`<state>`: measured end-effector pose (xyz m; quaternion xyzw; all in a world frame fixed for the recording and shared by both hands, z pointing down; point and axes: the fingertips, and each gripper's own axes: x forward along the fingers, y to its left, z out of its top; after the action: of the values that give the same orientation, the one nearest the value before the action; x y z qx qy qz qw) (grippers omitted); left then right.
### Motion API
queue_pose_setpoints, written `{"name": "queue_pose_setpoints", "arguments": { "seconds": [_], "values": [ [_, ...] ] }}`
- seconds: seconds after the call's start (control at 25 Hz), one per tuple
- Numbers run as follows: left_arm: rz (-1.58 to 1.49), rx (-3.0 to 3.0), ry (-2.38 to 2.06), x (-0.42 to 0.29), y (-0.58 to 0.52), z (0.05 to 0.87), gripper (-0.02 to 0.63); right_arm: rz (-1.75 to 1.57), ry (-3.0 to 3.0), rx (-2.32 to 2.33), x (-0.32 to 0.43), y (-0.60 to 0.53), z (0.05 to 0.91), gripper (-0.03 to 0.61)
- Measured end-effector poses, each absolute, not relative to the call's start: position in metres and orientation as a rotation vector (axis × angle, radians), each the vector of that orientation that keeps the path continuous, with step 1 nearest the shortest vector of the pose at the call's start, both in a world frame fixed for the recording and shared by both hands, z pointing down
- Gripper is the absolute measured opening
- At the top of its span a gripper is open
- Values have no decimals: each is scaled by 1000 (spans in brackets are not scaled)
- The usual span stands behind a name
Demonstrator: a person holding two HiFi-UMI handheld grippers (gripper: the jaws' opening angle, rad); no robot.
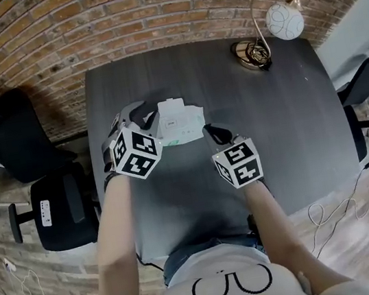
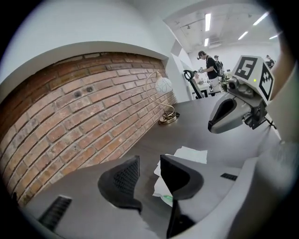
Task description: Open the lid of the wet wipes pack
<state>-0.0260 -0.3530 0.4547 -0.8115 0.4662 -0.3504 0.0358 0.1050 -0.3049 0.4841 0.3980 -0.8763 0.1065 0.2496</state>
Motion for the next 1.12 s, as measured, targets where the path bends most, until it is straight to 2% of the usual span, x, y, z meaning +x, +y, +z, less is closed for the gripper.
{"name": "queue_pose_setpoints", "arguments": {
  "seconds": [0.4,0.6,0.64,0.68,0.72,0.76,1.12],
  "values": [
    [-703,-2510,1621,-46,-300,387,135,98,-2487,1176,117,-276,398,2],
    [-416,-2557,1702,-50,-268,359,135,38,-2543,1206,116,-262,368,2],
    [-352,-2577,1726,-51,-262,354,127,24,-2552,1209,116,-259,363,2],
    [-296,-2593,1748,-52,-256,349,84,11,-2559,1212,115,-257,359,2],
    [-256,-2602,1765,-53,-251,345,14,0,-2565,1215,114,-255,356,2],
    [-236,-2605,1776,-55,-247,342,-2,-9,-2570,1218,113,-254,352,2],
    [-136,-2484,1903,-74,-223,316,-2,-107,-2590,1264,112,-242,322,1]
  ]
}}
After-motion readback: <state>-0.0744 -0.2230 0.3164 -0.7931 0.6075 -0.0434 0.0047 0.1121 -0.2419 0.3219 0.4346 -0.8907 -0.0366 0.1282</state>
